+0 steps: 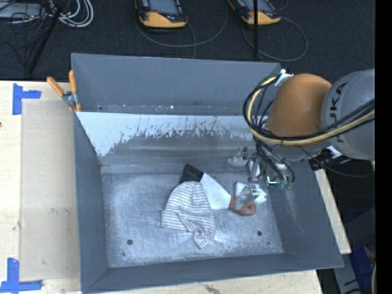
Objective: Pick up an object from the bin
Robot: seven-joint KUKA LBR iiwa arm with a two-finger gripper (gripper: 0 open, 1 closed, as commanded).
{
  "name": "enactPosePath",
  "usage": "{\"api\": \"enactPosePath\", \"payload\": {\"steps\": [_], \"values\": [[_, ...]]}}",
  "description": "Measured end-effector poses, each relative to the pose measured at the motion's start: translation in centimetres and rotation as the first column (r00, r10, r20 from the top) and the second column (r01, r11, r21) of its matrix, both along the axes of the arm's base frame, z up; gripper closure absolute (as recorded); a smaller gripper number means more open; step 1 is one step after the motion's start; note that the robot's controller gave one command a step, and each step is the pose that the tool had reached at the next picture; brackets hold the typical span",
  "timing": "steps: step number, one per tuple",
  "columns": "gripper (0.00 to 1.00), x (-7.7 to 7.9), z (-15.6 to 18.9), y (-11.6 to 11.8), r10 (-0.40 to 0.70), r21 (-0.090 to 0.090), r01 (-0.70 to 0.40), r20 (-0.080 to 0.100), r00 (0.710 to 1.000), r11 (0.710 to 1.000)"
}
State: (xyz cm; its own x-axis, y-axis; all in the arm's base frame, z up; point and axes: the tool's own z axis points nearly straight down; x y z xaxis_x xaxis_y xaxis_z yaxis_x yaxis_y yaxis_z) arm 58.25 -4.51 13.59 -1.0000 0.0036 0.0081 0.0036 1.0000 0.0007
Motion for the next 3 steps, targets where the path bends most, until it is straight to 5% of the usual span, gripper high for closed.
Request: {"api": "enactPosePath", "payload": {"steps": [1,2,3], "values": [[0.00,0.2,0.4,0.0,0.001,-0.001,-0.001,0.007,1.000,1.000],[1.00,-1.2,-5.2,4.3,0.132,-0.012,-0.132,0.004,0.991,0.991],[1.00,-1.2,-5.2,4.3,0.133,-0.012,-0.133,0.004,0.991,0.991]]}}
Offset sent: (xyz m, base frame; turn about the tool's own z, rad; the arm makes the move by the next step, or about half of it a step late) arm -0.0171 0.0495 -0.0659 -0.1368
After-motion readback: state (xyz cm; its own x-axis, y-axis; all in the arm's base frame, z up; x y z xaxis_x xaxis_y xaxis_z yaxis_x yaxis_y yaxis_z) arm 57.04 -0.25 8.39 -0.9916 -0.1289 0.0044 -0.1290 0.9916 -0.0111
